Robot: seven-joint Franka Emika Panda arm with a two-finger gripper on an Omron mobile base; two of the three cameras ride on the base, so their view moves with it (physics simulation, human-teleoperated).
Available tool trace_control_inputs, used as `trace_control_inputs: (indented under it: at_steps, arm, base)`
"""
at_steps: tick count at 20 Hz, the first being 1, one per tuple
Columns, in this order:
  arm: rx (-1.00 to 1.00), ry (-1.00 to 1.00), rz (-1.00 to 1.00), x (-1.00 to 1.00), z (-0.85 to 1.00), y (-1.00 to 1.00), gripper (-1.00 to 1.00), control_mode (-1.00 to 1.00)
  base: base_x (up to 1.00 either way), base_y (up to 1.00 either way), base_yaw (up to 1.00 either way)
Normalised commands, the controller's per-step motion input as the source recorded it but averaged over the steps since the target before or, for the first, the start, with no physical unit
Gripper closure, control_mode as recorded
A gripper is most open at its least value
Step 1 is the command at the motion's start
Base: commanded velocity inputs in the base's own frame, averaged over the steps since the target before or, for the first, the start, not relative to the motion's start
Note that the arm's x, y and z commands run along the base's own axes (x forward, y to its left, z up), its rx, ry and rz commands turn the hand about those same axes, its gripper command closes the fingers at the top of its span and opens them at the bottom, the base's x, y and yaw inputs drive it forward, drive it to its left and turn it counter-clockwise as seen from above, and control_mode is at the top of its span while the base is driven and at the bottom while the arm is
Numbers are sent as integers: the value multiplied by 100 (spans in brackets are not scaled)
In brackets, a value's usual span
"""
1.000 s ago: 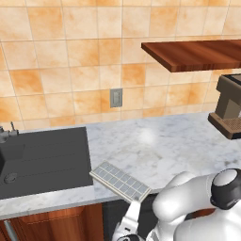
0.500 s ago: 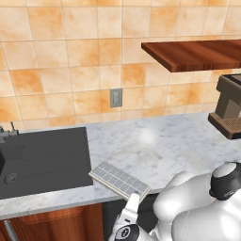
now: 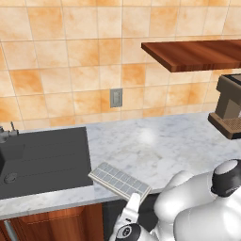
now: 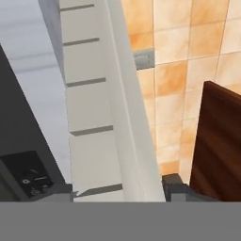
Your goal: The ice cube tray has been filled with water. Take the tray and place it in the freezer to make ice. Close the freezer door after placing the tray.
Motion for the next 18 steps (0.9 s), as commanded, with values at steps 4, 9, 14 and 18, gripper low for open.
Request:
trace_control_inputs:
  at_steps: [4,9,14,18]
  arm:
    - [0,0,0,-24,64,8,100,-100]
    - [13,2,-2,-2,100,-4,100,-100]
    - [50,22,-15,0,99,-26,100,-100]
    - [62,29,-23,4,91,-46,100,-100]
  base:
    - [0,0,0]
    - [0,0,0]
    - [0,0,0]
    - [0,0,0]
